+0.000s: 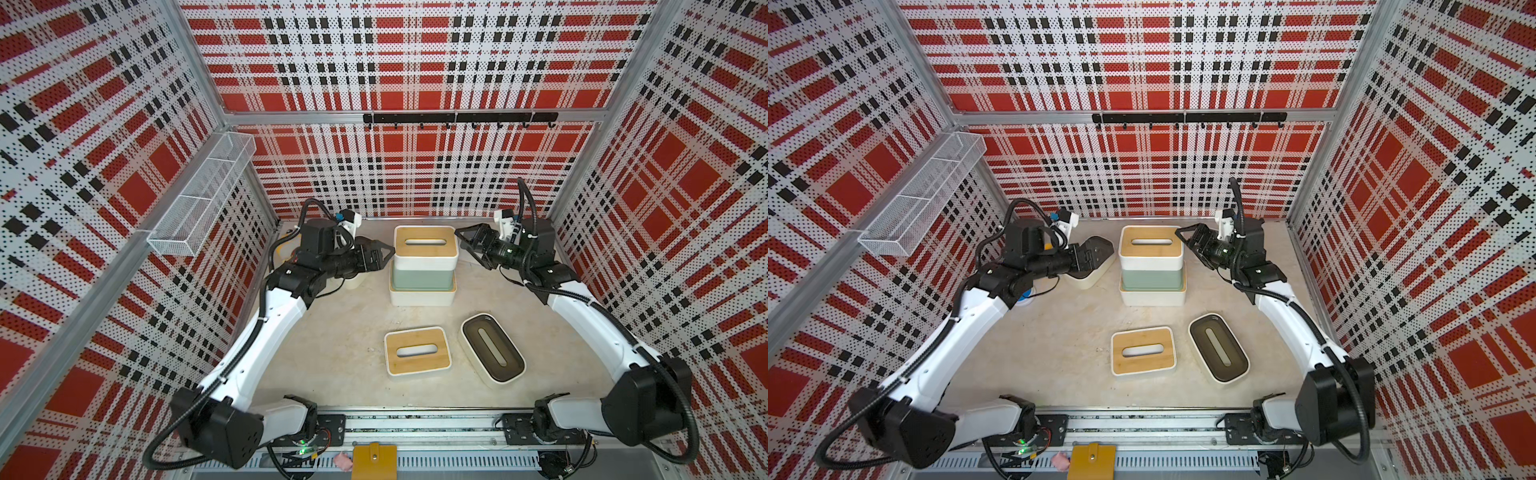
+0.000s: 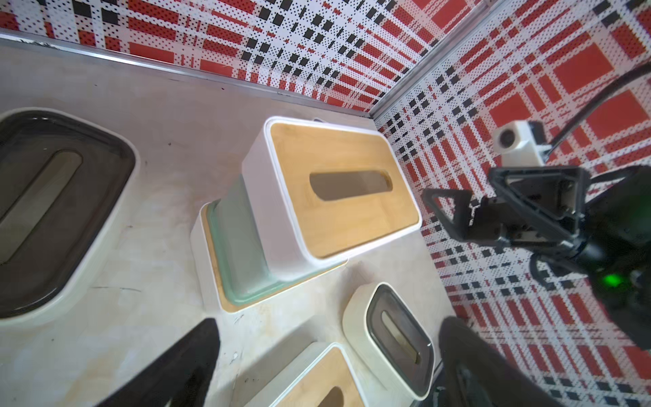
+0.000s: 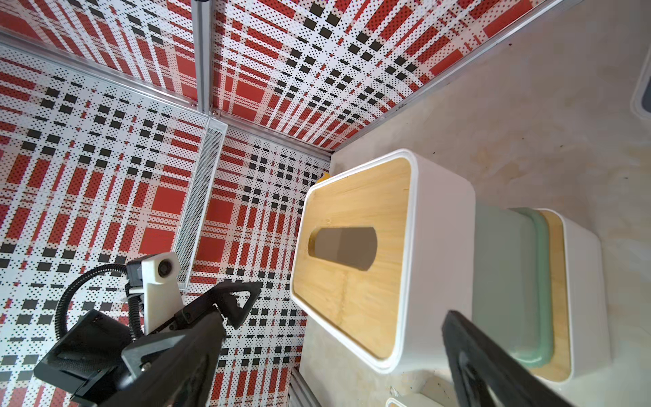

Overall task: Stack the tissue boxes
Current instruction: Adjust the tissue box on the tissue box, then pick up the tissue box from the center of the board.

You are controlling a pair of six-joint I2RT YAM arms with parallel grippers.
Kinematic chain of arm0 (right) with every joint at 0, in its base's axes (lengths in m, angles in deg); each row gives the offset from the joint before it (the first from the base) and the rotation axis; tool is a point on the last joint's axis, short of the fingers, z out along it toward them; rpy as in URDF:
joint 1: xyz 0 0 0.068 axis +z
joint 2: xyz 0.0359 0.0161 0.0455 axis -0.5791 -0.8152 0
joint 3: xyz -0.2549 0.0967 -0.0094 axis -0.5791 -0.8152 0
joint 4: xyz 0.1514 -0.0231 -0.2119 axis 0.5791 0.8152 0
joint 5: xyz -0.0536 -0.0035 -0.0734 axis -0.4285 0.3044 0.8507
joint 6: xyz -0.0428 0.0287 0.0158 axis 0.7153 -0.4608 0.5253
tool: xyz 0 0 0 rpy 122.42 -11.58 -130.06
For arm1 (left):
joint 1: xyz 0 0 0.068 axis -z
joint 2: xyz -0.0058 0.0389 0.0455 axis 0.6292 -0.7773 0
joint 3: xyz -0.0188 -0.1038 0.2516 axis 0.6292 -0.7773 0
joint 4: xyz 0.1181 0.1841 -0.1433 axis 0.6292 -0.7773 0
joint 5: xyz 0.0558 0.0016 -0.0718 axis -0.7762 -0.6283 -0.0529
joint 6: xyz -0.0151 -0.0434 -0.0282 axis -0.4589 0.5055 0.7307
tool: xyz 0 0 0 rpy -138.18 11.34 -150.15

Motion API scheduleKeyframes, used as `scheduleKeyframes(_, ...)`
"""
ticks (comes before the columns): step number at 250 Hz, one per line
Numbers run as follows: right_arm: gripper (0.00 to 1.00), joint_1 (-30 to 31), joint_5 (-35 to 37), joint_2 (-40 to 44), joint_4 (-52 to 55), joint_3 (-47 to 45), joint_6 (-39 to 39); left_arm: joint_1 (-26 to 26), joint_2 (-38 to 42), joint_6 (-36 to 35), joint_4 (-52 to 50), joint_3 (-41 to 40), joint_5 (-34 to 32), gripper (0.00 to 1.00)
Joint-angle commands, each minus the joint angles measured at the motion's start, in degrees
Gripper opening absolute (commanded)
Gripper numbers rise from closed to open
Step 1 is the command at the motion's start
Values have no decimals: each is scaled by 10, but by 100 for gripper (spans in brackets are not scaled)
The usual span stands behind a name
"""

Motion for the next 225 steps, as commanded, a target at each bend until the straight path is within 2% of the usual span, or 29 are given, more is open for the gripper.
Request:
scheduleKeyframes(1,100,-8,9,53,25,-24,41,27,65,-73,-14,-53,-53,99)
scheduleKeyframes(53,100,-12,48,137,77,-72,83,133,146,-214,-36,-136,-124,99)
scheduleKeyframes(84,100,-12,61,184,110,-103,103,196,146,-312,-54,-157,-141,99)
scheduleKeyframes(112,100,-17,68,230,144,-131,127,231,125,-388,-65,-174,-144,99)
scheduleKeyframes(181,100,-29,80,354,202,-200,164,251,46,-488,-91,-184,-169,100)
scheduleKeyframes(225,99,-31,60,370,204,-224,168,258,7,-530,-80,-195,-176,88)
